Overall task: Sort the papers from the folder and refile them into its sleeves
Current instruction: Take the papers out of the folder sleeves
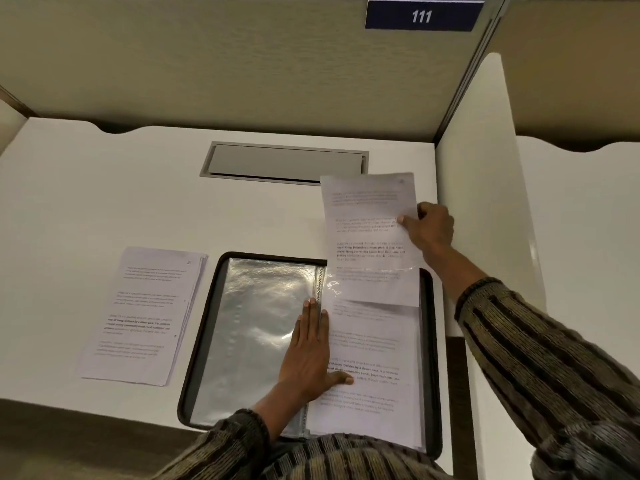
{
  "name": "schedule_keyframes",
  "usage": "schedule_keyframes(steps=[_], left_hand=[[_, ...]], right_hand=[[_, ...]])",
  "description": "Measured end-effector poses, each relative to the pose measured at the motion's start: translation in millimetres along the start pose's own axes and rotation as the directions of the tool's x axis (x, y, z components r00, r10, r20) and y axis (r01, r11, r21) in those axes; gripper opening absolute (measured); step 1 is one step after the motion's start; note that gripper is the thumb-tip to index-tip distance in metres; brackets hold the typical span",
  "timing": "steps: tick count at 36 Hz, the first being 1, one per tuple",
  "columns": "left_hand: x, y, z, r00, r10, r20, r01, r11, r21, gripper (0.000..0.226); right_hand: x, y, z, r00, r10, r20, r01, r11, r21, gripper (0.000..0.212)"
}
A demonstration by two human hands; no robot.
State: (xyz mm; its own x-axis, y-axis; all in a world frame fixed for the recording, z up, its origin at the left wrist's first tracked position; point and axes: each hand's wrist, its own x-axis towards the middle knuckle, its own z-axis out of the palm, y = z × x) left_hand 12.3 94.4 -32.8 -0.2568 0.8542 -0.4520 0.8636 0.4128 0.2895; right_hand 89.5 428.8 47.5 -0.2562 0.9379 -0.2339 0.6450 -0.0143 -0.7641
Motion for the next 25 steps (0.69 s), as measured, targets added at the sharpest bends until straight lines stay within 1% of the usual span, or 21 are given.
schedule_keyframes(steps=[5,8,11,13,16,18,19,20,22,23,25], left_hand=[[0.3,-0.1,1.8,1.000,0.002,-0.014,-0.002,1.000,-0.005,0.152],[0.7,-0.1,3.3,1.000,0.002,-0.024,-0.002,1.000,-0.016,0.153],[0.8,-0.3,3.6,1.000,-0.001,-0.028,0.001,1.000,-0.016,0.153],[2.0,-0.3,4.3,1.000,-0.008,-0.030,0.008,1.000,-0.011,0.152],[3.7,-0.9,4.4,0.998,-0.019,-0.058,0.015,0.998,-0.068,0.149],[4.8,-4.1,4.1,0.995,-0.048,-0.091,0.031,0.983,-0.179,0.142],[4.4,-5.6,1.5,0.991,-0.069,-0.110,0.038,0.965,-0.261,0.138],[4.0,-8.2,-1.0,0.987,-0.090,-0.132,0.038,0.935,-0.354,0.133],[0.5,-12.8,-11.4,0.981,-0.136,-0.140,0.039,0.838,-0.544,0.123],[-2.2,-15.3,-18.7,0.978,-0.163,-0.133,0.045,0.780,-0.624,0.112],[-10.1,-22.5,-34.1,0.963,-0.243,-0.116,0.070,0.642,-0.764,0.070]], right_hand=[[12.2,-16.4,-6.5,0.995,-0.027,-0.096,0.040,0.990,0.136,0.022],[12.7,-25.0,-9.9,0.990,-0.051,-0.130,0.083,0.963,0.255,0.019],[5.0,-31.9,-15.0,0.990,-0.088,-0.108,0.122,0.919,0.374,0.018],[-5.3,-34.7,-17.4,0.989,-0.115,-0.088,0.142,0.895,0.423,0.018],[-25.7,-36.1,-19.5,0.985,-0.154,-0.075,0.171,0.859,0.483,0.018],[-39.1,-33.4,-20.5,0.984,-0.162,-0.074,0.177,0.836,0.519,0.021],[-45.3,-31.2,-20.8,0.985,-0.158,-0.072,0.172,0.833,0.526,0.023],[-50.9,-28.2,-21.1,0.987,-0.147,-0.070,0.162,0.834,0.527,0.023],[-62.4,-20.4,-21.1,0.990,-0.119,-0.077,0.142,0.831,0.539,0.021],[-68.3,-16.1,-20.7,0.992,-0.098,-0.080,0.126,0.824,0.553,0.021],[-80.7,-8.2,-19.4,0.996,-0.050,-0.079,0.087,0.806,0.585,0.021]])
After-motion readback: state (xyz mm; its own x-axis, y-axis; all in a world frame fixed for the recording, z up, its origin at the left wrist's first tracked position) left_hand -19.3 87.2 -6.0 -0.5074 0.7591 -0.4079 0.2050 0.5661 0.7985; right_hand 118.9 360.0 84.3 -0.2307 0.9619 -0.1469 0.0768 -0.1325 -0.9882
